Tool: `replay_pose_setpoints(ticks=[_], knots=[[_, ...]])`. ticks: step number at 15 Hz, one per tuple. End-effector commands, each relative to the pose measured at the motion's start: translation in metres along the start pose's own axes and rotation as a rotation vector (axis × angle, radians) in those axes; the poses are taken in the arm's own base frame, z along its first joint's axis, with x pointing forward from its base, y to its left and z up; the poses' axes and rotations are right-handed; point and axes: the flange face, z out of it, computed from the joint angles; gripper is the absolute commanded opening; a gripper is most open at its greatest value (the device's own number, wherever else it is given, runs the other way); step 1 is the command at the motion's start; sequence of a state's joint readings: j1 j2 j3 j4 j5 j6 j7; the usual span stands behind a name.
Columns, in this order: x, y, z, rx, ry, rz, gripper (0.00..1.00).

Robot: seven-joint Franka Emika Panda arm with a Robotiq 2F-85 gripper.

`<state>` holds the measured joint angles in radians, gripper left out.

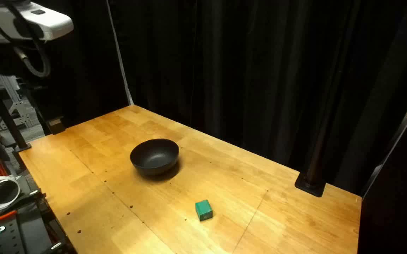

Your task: Put the green block into the black bowl.

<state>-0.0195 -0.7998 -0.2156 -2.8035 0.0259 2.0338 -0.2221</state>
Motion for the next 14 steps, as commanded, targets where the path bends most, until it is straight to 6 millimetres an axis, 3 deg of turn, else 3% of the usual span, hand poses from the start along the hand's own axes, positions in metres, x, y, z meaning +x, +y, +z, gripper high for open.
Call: replay_pose_setpoints(ticks=[1,4,7,10,14], knots=[[0.000,0.000,-0.001,0.000,-0.001,0.000,1.00],[0.001,0.000,-0.002,0.000,0.001,0.000,1.00],[0.046,0.006,0.011,-0.030,0.064,0.151,1.00],[0.086,0.029,0.027,-0.085,0.130,0.307,1.00],[0.131,0.068,0.066,-0.132,0.157,0.515,1.00]])
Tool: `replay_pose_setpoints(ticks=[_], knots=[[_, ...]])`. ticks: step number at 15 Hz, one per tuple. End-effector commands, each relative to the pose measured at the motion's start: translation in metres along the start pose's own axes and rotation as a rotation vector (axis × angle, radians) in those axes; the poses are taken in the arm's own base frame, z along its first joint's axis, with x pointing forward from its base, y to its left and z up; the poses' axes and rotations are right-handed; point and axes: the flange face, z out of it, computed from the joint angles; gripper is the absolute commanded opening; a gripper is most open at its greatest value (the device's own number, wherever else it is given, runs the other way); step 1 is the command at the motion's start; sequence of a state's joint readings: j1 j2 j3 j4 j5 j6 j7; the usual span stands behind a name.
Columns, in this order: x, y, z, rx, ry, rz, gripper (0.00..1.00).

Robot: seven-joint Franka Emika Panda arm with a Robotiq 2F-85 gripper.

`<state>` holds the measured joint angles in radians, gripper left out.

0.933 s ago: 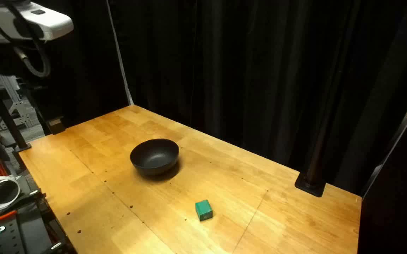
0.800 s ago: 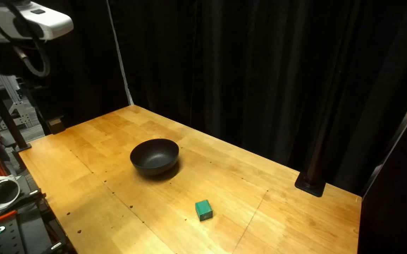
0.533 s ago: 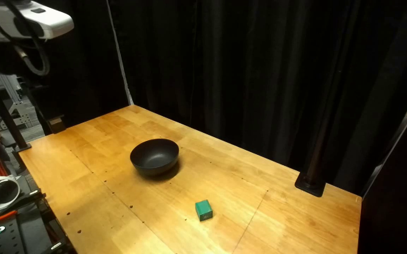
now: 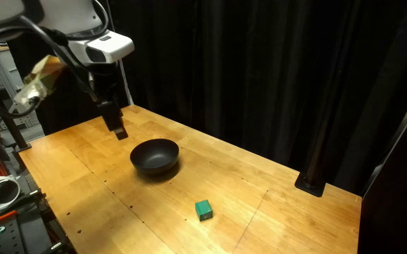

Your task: Put the green block into the black bowl.

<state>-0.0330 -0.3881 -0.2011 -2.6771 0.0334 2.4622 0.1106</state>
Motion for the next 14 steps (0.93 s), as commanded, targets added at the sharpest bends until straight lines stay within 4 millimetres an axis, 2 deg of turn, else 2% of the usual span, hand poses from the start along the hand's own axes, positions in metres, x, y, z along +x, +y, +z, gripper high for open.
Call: replay_pose_setpoints(ticks=[1,6,10,14], knots=[[0.054,0.016,0.045,-0.071,0.004,0.177,1.00],[0.108,0.056,0.122,-0.173,-0.032,0.403,1.00],[0.153,0.080,0.183,-0.168,-0.079,0.396,1.00],[0.187,0.113,0.227,-0.162,-0.117,0.425,1.00]])
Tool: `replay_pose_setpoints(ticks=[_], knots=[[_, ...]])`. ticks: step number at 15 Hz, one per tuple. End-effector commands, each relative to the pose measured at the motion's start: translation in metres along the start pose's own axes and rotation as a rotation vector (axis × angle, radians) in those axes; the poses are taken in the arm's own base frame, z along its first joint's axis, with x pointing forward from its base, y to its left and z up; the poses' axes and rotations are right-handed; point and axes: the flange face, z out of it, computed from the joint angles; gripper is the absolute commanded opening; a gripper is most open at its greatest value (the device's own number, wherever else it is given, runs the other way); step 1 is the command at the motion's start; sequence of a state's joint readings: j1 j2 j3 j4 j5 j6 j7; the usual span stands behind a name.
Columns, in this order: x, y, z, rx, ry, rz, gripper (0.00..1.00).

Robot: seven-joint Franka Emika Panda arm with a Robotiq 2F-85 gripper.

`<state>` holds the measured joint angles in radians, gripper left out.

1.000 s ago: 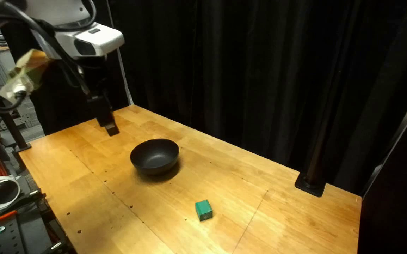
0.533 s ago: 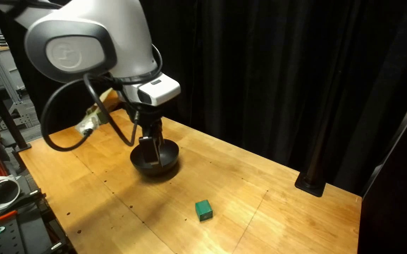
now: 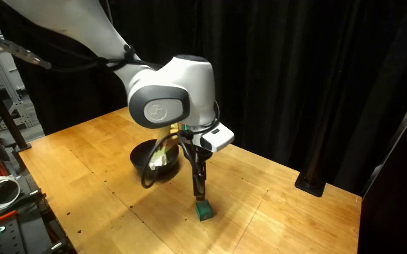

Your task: Put the green block into the black bowl.

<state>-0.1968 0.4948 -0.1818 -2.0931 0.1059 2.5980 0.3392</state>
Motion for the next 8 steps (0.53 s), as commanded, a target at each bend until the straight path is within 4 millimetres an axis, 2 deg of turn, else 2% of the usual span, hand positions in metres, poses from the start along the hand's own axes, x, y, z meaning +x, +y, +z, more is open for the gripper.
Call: replay_pose_setpoints(ticks=[1,4,8], knots=[[0.052,0.007,0.030,0.004,-0.024,0.010,1.00],[0.071,0.027,0.041,0.014,-0.122,0.008,1.00],[0.068,0.041,0.043,0.087,-0.309,-0.076,1.00]])
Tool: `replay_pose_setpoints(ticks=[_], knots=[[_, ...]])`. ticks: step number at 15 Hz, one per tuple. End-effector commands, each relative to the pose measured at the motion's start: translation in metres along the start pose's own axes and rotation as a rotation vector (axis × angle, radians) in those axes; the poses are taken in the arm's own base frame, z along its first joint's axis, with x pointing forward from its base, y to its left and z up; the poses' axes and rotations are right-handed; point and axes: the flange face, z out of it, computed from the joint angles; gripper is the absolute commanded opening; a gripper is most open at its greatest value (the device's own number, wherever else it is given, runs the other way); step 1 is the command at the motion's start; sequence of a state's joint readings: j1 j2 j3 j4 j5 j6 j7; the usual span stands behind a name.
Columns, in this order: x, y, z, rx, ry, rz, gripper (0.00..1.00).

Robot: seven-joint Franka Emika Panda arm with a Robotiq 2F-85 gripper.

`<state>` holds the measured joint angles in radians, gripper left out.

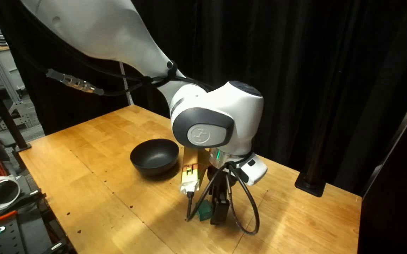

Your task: Put the green block into the black bowl.

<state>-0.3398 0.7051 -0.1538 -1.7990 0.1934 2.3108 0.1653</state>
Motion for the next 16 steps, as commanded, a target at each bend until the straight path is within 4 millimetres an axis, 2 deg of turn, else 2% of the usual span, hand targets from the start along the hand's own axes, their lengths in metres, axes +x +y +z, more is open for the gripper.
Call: replay_pose_setpoints(ticks=[1,2,3,4,5,8,11,13,15,16], knots=[[0.005,0.002,-0.005,0.083,-0.130,-0.089,1.00],[0.004,0.001,-0.003,0.087,-0.142,-0.105,1.00],[0.003,0.000,-0.002,0.091,-0.153,-0.122,0.75],[0.001,-0.001,0.000,0.090,-0.162,-0.140,0.75],[0.000,-0.002,0.001,0.087,-0.168,-0.154,0.68],[-0.003,0.000,0.008,0.084,-0.153,-0.174,0.42],[-0.005,0.003,0.007,0.089,-0.153,-0.171,0.22],[-0.014,0.000,-0.015,0.120,-0.132,-0.167,0.22],[-0.030,-0.005,-0.043,0.181,-0.100,-0.182,0.22],[-0.046,-0.012,-0.057,0.229,-0.097,-0.200,0.22]])
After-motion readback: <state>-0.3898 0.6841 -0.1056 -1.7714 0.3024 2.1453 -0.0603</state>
